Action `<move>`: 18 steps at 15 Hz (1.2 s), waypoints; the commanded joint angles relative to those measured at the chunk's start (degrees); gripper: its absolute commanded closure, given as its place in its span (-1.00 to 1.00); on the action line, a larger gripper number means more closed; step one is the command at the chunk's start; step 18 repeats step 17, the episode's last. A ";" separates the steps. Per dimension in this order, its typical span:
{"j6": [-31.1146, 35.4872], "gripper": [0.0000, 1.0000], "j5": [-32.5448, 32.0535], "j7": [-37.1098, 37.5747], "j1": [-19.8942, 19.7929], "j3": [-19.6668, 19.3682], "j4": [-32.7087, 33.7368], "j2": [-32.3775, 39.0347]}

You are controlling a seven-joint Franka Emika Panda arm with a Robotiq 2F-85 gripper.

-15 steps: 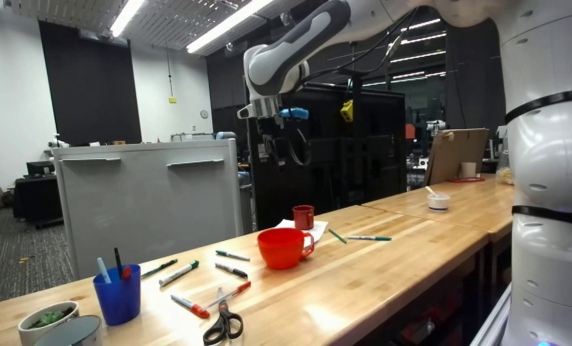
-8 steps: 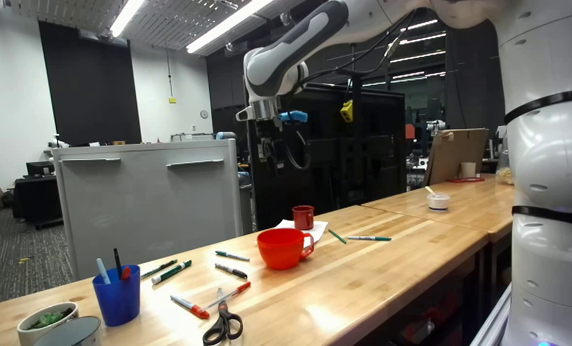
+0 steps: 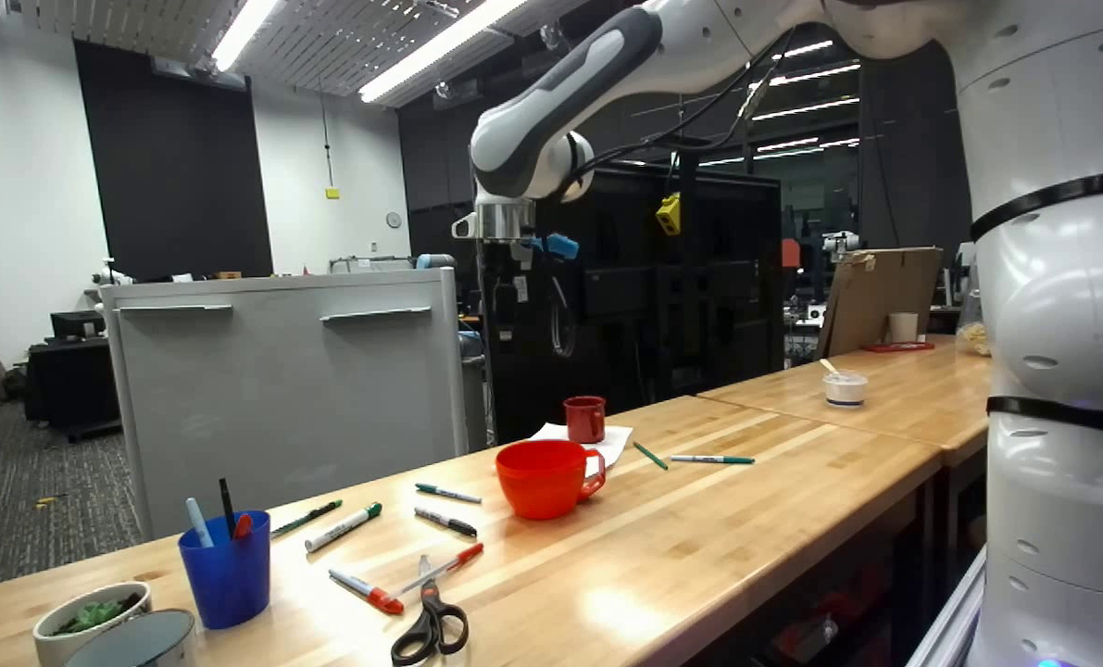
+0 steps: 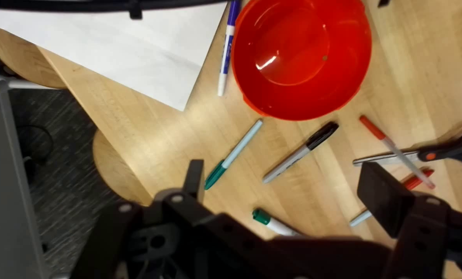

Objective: Move one green marker to the left

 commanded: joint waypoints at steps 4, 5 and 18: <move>13.91 -1.00 -4.85 21.58 0.52 -0.60 -4.98 0.14; 15.15 -1.00 -6.08 25.20 0.64 -0.82 -5.56 -0.02; 10.30 -1.00 -22.66 56.65 1.90 -1.97 -5.25 -0.57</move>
